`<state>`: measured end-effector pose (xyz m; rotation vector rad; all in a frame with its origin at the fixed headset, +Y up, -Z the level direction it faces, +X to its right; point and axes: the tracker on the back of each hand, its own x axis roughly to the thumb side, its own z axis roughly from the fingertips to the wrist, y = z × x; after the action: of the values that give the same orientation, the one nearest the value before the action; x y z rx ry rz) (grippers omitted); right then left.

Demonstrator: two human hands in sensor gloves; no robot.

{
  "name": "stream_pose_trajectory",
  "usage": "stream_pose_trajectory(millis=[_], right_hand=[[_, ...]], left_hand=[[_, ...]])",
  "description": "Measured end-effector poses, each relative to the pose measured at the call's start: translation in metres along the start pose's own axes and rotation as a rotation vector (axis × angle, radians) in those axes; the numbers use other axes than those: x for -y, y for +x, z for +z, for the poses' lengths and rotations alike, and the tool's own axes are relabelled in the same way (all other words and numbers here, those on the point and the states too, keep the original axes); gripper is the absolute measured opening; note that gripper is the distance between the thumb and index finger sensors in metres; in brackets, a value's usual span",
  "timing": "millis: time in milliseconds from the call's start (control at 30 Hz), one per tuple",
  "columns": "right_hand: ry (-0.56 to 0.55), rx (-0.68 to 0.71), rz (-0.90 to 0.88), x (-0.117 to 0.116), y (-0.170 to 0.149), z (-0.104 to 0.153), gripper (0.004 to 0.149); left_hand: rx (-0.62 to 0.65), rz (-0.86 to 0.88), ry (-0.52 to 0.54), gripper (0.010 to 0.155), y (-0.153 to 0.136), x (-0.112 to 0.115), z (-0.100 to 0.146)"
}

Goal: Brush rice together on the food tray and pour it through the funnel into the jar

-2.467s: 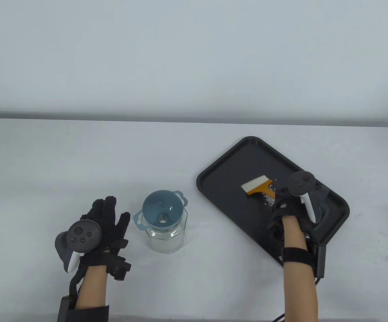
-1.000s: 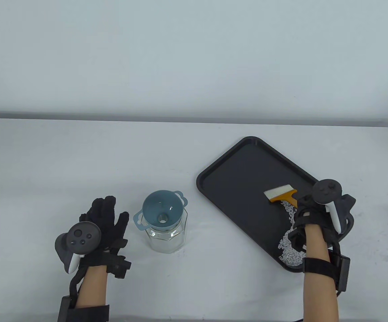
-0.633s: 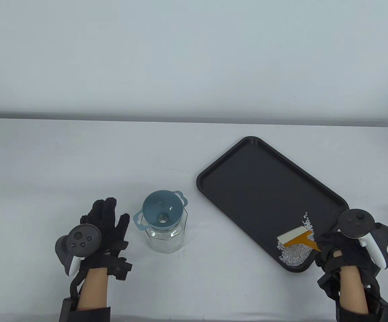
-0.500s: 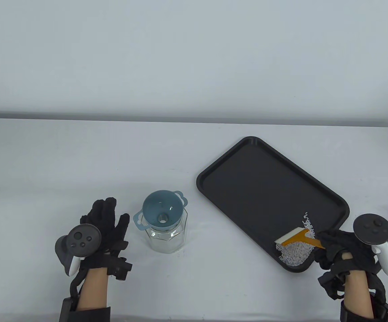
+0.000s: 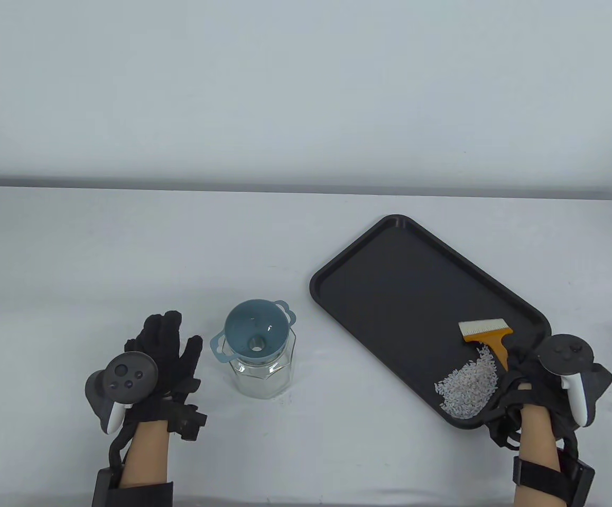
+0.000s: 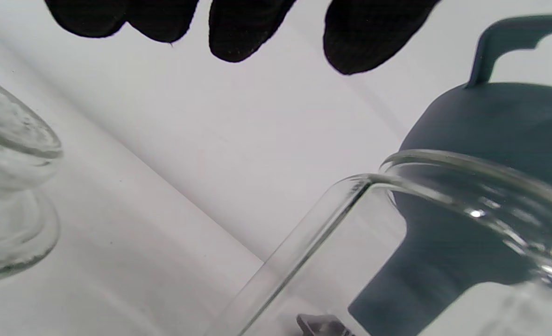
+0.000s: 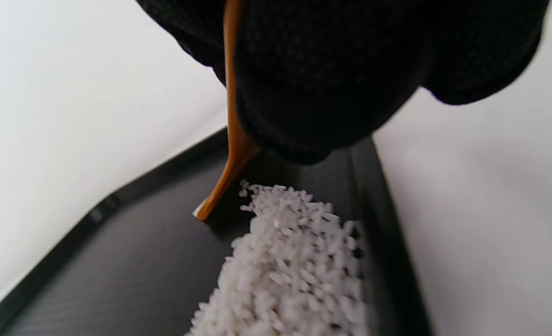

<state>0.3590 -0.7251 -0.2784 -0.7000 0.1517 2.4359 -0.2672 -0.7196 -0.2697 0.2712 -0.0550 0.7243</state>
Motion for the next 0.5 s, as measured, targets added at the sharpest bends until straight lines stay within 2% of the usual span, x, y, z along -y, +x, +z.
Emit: stream_pose_trajectory(millis=[67, 233, 400, 500], right_hand=[[0.023, 0.002, 0.1, 0.001, 0.003, 0.003, 0.041], [0.133, 0.041, 0.167, 0.009, 0.015, 0.021, 0.041], [0.183, 0.139, 0.085, 0.025, 0.021, 0.044, 0.041], [0.148, 0.174, 0.031, 0.032, 0.02, 0.05, 0.041]], left_hand=[[-0.002, -0.004, -0.002, 0.075, 0.0, 0.001, 0.0], [-0.002, -0.014, -0.009, 0.075, 0.001, 0.001, 0.001], [-0.006, -0.007, -0.005, 0.075, 0.0, 0.0, 0.001], [-0.005, -0.007, -0.008, 0.075, 0.001, 0.0, 0.001]])
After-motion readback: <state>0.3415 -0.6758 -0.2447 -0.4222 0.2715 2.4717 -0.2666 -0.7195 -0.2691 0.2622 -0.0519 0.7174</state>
